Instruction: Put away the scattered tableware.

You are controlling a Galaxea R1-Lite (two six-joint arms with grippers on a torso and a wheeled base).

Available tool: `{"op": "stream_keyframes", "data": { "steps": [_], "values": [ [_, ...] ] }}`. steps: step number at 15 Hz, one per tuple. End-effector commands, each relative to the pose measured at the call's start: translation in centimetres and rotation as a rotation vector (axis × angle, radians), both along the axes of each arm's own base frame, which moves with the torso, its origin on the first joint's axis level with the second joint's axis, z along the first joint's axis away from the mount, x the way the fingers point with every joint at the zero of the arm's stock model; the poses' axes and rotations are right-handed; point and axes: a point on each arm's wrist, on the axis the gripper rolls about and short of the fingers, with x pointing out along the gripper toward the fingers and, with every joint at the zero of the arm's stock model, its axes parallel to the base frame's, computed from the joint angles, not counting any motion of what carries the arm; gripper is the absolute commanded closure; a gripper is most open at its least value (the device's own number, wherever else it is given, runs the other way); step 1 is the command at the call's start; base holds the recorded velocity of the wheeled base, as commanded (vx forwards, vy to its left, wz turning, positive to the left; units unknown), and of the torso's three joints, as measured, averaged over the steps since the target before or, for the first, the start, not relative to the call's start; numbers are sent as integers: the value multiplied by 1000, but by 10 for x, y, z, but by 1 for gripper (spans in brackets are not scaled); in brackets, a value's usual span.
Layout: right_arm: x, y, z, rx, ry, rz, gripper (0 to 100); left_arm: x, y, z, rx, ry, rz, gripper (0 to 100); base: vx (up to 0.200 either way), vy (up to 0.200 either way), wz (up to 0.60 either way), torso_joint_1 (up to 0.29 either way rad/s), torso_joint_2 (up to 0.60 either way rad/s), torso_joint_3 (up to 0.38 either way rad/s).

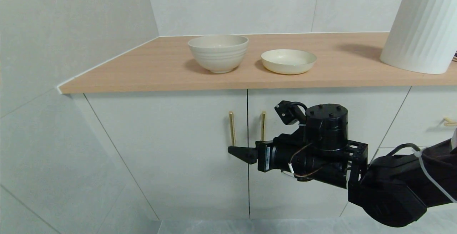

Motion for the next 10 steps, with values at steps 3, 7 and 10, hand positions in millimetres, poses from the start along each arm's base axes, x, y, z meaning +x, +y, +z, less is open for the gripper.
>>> {"op": "stream_keyframes", "data": {
  "steps": [3,7,10],
  "values": [
    [5,-27,9,-120,-32,-48,0,0,0,0,0,1,1,0,0,0,0,0,0,0],
    [18,-26,-3,-163,-22,-66,0,0,0,0,0,1,1,0,0,0,0,0,0,0],
    [30,-16,-19,-135,-58,-86,0,0,0,0,0,0,1,0,0,0,0,0,0,0]
  ]
}}
